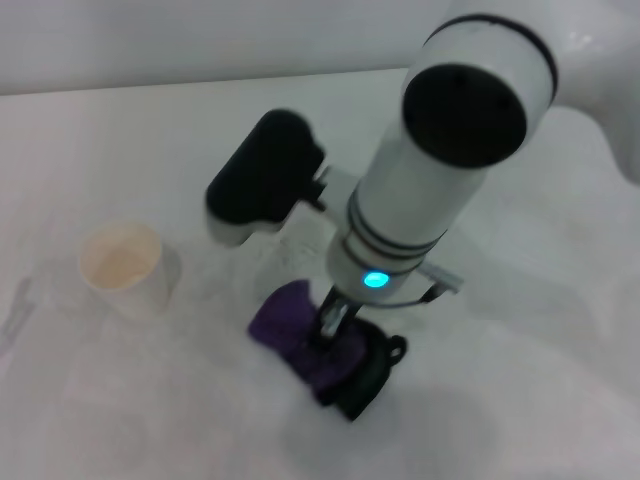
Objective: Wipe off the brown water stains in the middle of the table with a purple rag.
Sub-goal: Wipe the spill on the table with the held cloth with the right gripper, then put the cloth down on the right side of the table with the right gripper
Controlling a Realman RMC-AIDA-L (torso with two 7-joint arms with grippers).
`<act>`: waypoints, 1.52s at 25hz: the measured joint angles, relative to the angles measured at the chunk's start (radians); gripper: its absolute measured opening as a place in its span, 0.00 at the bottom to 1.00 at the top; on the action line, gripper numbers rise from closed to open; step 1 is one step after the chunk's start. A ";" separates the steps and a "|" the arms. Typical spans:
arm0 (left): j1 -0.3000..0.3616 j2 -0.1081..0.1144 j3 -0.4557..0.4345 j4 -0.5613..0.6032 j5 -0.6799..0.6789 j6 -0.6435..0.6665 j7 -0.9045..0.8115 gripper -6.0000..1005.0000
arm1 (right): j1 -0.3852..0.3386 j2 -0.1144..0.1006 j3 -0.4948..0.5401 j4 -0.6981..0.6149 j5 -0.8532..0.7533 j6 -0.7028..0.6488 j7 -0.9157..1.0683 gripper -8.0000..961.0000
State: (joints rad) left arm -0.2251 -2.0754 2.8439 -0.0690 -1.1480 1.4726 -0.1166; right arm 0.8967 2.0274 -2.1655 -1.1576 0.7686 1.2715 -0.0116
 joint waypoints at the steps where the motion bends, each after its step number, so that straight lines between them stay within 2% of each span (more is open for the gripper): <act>1: 0.000 0.000 0.000 0.000 0.000 0.000 0.002 0.89 | -0.007 -0.001 0.021 -0.001 -0.024 0.016 0.000 0.16; 7: 0.001 -0.001 0.000 0.000 -0.001 -0.002 0.002 0.89 | -0.065 -0.008 0.164 -0.042 -0.180 0.130 -0.013 0.17; 12: -0.001 -0.002 0.000 0.005 -0.001 -0.011 0.001 0.89 | -0.113 -0.010 0.346 -0.045 -0.304 0.181 -0.074 0.18; 21: -0.001 -0.003 0.000 0.009 0.002 -0.013 0.001 0.89 | -0.128 -0.013 0.551 0.090 -0.413 0.158 -0.175 0.20; 33: -0.006 -0.003 0.000 0.009 0.009 -0.014 0.002 0.89 | -0.114 -0.012 0.618 0.197 -0.432 0.096 -0.196 0.22; 38: -0.007 -0.002 0.000 0.009 0.010 -0.024 0.002 0.89 | -0.117 -0.012 0.630 0.192 -0.432 0.092 -0.193 0.24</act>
State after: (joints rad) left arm -0.2323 -2.0776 2.8440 -0.0598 -1.1384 1.4487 -0.1146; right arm 0.7796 2.0149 -1.5355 -0.9652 0.3367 1.3631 -0.2046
